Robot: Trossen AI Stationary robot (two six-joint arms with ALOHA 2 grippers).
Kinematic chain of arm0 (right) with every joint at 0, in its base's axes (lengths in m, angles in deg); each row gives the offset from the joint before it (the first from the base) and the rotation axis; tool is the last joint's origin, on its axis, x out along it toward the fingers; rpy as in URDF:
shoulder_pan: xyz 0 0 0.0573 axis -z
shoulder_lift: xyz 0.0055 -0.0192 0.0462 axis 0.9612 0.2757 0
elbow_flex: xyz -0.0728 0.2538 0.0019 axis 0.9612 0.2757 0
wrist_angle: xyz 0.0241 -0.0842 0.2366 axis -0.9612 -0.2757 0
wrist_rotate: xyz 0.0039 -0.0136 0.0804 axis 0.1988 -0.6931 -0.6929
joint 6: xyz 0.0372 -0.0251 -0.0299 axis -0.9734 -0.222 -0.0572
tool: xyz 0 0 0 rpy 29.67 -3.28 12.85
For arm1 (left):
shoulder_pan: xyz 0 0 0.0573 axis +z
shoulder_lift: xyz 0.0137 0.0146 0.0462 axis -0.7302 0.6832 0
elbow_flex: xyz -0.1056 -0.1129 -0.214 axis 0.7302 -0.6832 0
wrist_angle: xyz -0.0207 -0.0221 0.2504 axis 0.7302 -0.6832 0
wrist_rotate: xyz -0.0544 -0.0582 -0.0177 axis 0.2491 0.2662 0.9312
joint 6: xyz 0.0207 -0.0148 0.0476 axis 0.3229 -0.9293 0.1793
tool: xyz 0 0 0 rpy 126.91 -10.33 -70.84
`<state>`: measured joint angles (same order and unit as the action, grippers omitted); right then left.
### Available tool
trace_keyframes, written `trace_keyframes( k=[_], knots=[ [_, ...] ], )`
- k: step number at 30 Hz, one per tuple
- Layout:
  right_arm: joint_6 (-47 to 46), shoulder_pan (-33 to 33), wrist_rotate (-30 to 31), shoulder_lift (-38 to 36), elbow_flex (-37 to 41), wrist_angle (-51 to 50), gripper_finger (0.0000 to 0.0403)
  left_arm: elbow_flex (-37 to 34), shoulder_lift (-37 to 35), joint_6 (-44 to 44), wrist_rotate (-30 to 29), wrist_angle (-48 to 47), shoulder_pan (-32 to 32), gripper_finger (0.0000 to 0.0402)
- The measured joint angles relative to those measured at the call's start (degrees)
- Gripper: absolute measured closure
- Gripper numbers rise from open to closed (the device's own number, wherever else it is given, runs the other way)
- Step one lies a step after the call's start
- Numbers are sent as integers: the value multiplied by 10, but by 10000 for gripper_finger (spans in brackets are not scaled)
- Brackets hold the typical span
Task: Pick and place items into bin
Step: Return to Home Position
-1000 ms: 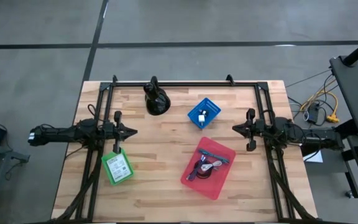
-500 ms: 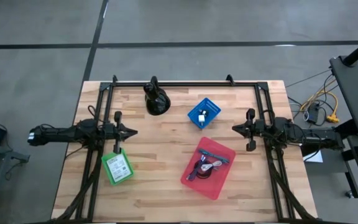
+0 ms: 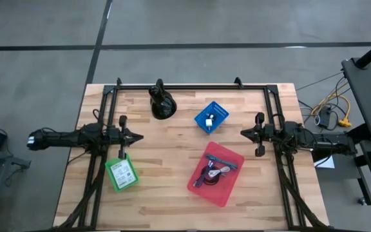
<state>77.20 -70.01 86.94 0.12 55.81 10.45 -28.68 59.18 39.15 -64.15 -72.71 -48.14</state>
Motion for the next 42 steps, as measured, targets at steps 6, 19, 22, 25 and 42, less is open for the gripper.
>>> trace_keyframes(
  k=[6,19,22,25,42],
  knots=[
    [0,0,0,0,0,0,394,0,8,0,0,3,0,401],
    [0,0,0,0,0,0,394,0,25,0,1,7,0,401],
    [0,0,0,0,0,0,394,0,28,0,1,7,0,401],
    [0,0,0,0,0,0,394,0,29,0,1,7,0,401],
    [0,0,0,0,0,0,394,0,28,0,1,7,0,401]
  ],
)
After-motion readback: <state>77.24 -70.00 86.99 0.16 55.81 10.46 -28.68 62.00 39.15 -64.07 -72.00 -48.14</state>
